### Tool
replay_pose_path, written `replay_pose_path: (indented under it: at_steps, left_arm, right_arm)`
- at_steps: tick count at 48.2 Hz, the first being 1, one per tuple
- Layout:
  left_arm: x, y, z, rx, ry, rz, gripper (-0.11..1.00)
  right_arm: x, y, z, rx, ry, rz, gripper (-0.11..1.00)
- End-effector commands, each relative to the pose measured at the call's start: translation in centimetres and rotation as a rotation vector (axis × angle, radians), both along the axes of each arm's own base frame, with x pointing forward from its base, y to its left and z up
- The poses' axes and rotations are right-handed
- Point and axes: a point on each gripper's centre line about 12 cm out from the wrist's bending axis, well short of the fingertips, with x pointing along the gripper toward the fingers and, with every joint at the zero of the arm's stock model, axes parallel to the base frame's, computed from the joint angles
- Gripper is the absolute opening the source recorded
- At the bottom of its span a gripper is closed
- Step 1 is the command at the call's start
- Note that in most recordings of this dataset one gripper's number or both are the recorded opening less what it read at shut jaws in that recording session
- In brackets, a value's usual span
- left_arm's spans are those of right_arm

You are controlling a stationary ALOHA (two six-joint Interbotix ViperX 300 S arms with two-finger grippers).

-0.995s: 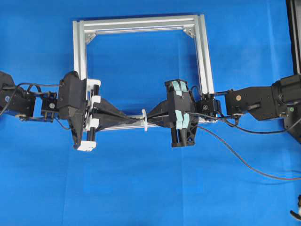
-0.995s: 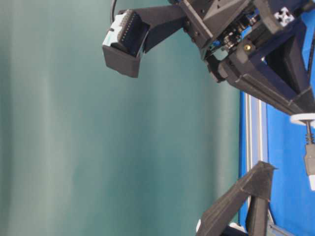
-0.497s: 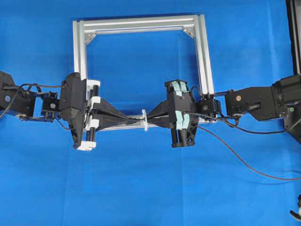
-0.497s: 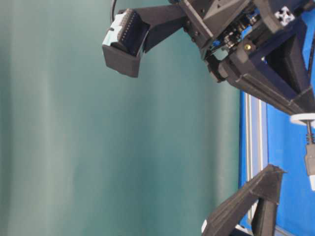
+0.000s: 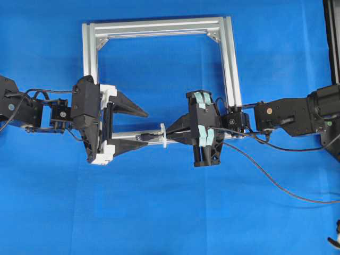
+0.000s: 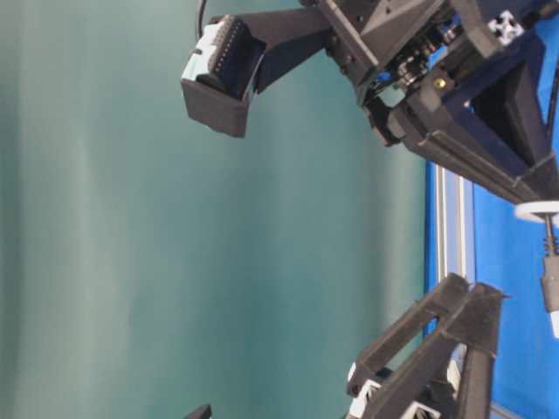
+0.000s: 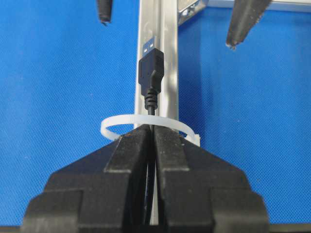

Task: Insert the wire through the string loop located in the center.
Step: 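Move the left gripper right toward the loop, opposite the right gripper, then close the left gripper on the plug emerging from the loop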

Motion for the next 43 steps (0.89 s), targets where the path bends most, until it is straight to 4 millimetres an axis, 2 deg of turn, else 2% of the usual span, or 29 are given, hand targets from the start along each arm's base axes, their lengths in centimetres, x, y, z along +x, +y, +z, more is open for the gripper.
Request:
replay_pose_path:
  at_steps: [1,16,31,43]
  left_arm:
    - [0.4,0.1,0.9,0.001,-0.023,0.001,0.92]
    - [0.4,0.1,0.5,-0.001,0.004,0.0,0.93]
    - [1.2,-0.1,-2.7,0.004,0.109,-0.003,0.93]
    - [1.8,-0.2,-3.2,0.005,0.127,-0.004,0.93]
  right_arm:
    - [0.4,0.1,1.0,0.003,-0.035,0.002,-0.02]
    - [0.4,0.1,1.0,0.001,-0.035,0.004,-0.02]
    - [0.4,0.1,1.0,0.002,-0.035,0.003,-0.02]
    - [0.4,0.1,1.0,0.001,-0.032,0.004,-0.02]
